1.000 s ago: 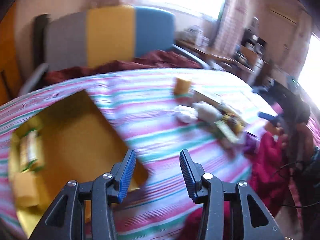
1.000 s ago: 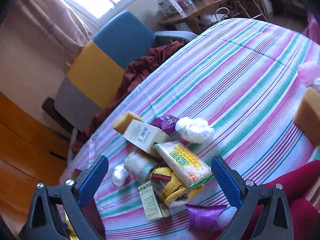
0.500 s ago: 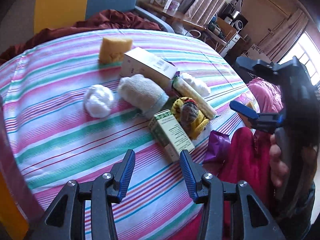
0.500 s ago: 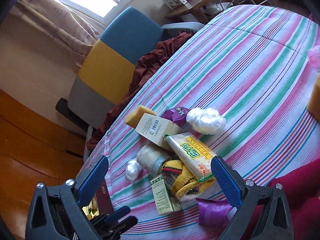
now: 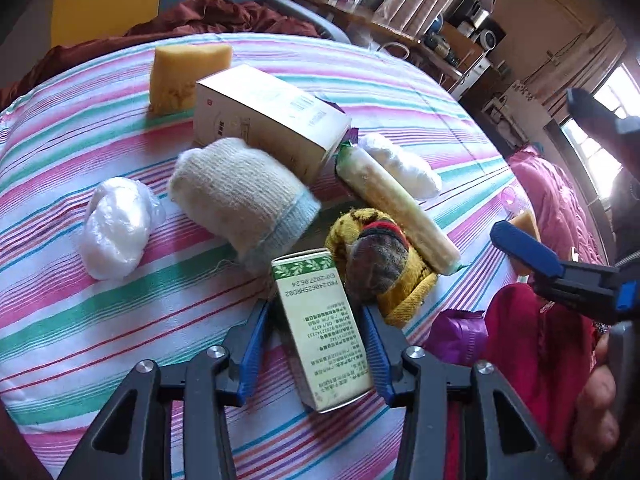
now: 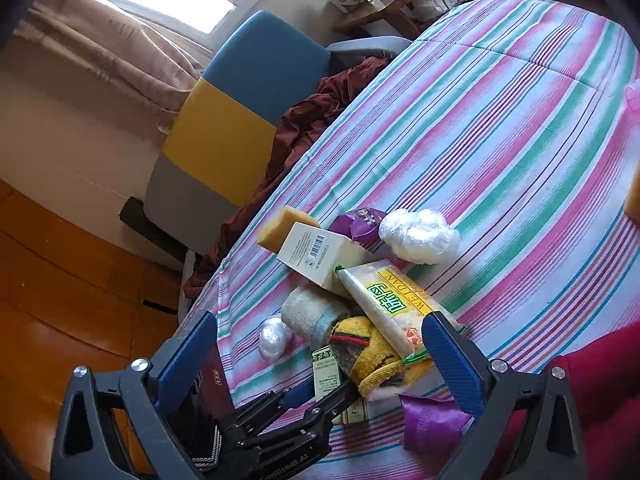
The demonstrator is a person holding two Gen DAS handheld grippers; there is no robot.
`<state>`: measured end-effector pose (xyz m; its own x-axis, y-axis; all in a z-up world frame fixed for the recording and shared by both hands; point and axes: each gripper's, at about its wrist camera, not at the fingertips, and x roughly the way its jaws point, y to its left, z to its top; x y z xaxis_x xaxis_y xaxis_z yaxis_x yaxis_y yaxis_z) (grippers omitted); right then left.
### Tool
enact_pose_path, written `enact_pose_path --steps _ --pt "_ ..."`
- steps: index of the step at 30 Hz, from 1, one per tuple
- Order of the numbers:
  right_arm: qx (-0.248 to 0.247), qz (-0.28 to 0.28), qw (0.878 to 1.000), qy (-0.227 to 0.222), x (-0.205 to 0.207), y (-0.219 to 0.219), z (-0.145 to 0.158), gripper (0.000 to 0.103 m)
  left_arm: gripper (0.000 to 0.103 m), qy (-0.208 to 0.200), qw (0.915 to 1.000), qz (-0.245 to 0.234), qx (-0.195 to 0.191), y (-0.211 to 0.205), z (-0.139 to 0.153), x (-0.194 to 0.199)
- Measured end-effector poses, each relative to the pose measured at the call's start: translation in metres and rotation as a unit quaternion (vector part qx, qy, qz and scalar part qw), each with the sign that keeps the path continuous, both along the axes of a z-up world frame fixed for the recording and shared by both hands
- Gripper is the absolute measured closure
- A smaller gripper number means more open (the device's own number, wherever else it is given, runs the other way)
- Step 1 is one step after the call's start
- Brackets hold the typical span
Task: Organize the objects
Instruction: 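Grasp the small green-white box with the left gripper, then grasp the purple packet with the right gripper while the left gripper holds the green box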
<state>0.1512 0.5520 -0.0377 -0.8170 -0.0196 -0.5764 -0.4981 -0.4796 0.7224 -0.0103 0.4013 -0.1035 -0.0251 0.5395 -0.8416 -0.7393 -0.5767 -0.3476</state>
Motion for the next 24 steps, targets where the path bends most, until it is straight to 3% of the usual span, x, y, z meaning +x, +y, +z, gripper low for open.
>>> enact_pose_path --steps 2,12,18,21,24 --pt "-0.004 0.0 1.0 -0.002 0.0 0.001 -0.001 0.0 0.068 0.006 0.9999 -0.004 0.011 -0.013 0.002 0.001" --pt "-0.012 0.015 0.999 -0.04 -0.011 0.0 -0.009 0.0 0.073 0.077 0.9969 -0.006 0.016 -0.107 0.003 0.02" --pt "0.0 0.025 0.996 -0.089 -0.022 -0.004 -0.012 0.0 0.074 0.08 0.9965 0.0 0.024 -0.116 0.002 0.021" --pt "0.004 0.031 0.991 -0.132 -0.029 -0.005 -0.016 0.0 0.074 0.079 0.9965 0.0 0.028 -0.118 0.002 0.022" --pt "0.027 0.045 0.976 -0.212 -0.041 -0.009 -0.019 0.0 0.074 0.074 0.9967 0.004 0.033 -0.116 0.002 0.021"
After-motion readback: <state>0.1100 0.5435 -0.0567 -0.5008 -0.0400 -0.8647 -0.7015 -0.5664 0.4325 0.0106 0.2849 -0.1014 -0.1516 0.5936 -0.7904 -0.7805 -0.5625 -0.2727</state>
